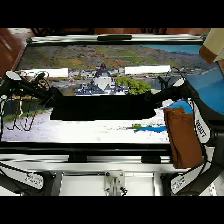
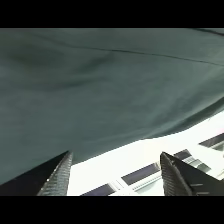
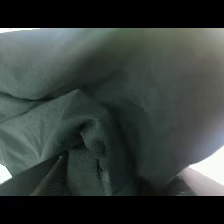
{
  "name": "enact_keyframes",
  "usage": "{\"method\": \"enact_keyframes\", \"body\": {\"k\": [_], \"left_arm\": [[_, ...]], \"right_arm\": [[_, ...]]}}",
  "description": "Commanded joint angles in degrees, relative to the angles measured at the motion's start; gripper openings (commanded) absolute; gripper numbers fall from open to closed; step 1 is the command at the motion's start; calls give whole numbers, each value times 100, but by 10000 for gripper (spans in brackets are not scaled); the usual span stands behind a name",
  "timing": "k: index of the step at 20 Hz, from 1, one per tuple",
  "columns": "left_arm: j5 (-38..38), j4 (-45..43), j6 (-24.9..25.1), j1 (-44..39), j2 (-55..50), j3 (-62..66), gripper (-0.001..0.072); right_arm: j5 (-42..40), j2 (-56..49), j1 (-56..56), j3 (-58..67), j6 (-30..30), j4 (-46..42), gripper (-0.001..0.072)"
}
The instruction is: Fold the shirts.
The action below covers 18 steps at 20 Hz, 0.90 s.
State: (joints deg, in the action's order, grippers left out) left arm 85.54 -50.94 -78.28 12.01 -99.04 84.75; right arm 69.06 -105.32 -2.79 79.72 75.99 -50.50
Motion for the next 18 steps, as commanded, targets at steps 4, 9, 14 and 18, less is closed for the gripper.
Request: {"method": "enact_keyframes", "body": {"k": [4,9,14,18], "left_arm": [[-22,610,-13,-310,4,7,562],[-881,1217,136,-1349,-83,4,32],[-1683,1220,278,-2680,-365,7,35],[-2009,1462,264,-3259,-369,7,35]], "right_arm": [[20,258,175,2,-22,363,76],[476,1357,166,4,302,420,76],[1272,2614,166,4,863,420,76],[1384,3447,166,4,1357,514,76]]}}
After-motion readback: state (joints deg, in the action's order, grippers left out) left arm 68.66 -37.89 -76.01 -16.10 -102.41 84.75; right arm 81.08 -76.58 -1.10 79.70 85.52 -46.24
